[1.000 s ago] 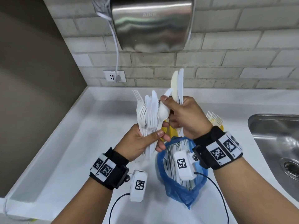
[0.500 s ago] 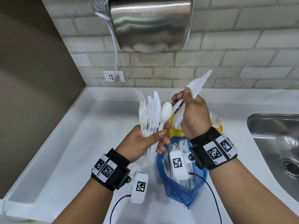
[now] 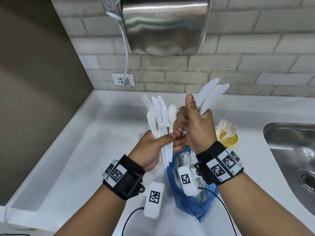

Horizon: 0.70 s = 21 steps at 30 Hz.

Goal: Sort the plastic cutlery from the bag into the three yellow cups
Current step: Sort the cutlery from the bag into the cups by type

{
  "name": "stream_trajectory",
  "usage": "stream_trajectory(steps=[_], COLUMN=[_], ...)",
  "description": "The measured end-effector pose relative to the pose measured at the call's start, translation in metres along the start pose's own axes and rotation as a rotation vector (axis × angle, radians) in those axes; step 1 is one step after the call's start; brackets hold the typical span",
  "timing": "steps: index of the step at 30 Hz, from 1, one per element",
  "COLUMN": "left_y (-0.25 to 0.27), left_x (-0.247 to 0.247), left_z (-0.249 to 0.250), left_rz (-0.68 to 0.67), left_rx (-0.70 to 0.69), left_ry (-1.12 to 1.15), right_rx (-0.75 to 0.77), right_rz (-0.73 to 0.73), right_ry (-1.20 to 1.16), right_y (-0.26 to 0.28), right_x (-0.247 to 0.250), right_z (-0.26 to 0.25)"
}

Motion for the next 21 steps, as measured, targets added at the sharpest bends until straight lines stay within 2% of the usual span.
stream_trajectory(steps=[4, 8, 12, 17, 21], left_y=[0.002, 0.001, 0.002, 0.005, 0.009], left_x=[0.012, 0.009, 0.012, 0.016, 0.011], left_z=[0.003, 0.008, 0.007, 0.008, 0.012], left_rz=[0.088, 0.064, 0.064, 0.008, -0.047], left_rx=[-0.004, 0.008, -0.009, -0.001, 0.033], left_ry=[0.011, 0.1, 0.036, -0.157, -0.24], right_rx=[0.011, 0.006, -0.003, 0.088, 0.098], right_rz=[0.007, -0.022, -0.04, -0.051, -0.146], right_ry=[-0.212, -0.053, -0.073, 0.433, 0.583], right_y=[-0.004, 0.002, -0.001, -0.015, -0.022], right_x=[0.003, -0.002, -0.003, 0.002, -0.006], right_z=[-0.008, -0.003, -0.007, -0.027, -0.033])
Point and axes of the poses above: each hand's wrist, its own y-axis away from the middle knuckle, its own x-axis out of the back of the hand, z = x × y, the point moved 7 cm from there along -y, towards the middle knuckle, and after that the axes turned 6 degrees about y, right-handed, at the moved point
